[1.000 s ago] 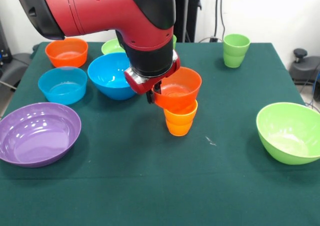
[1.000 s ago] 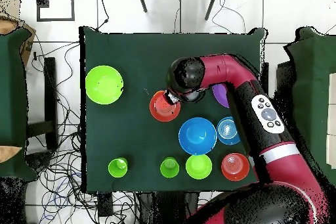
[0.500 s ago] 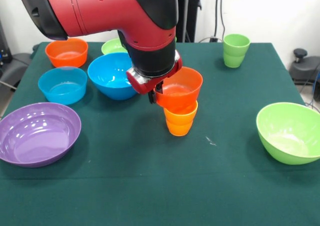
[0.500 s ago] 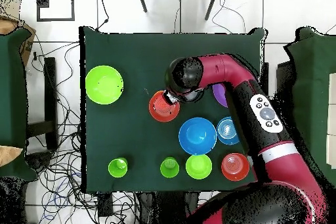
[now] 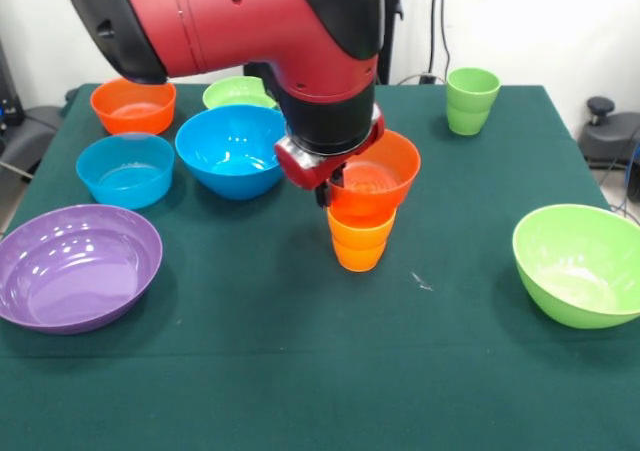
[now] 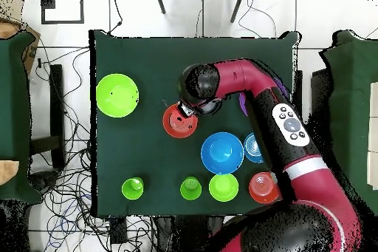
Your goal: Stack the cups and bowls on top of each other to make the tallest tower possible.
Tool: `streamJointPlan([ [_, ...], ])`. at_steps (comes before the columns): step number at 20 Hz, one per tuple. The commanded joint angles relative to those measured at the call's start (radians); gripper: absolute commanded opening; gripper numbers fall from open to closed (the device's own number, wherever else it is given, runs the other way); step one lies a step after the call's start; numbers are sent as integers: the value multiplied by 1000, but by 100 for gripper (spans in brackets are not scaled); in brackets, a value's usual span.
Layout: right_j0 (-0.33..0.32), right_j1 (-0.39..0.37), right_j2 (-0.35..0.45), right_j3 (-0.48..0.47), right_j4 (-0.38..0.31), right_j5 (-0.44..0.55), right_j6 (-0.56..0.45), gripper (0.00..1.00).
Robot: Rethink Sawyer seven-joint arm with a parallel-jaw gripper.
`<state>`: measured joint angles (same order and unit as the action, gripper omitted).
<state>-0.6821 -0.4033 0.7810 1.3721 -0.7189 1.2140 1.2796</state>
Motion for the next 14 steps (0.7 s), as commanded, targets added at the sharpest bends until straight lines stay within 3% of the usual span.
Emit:
streamJointPlan([
  [1, 48, 42, -62, -17, -32, -75, -27, 0],
  [14, 17, 16, -48, 27, -31, -102, -73, 0],
])
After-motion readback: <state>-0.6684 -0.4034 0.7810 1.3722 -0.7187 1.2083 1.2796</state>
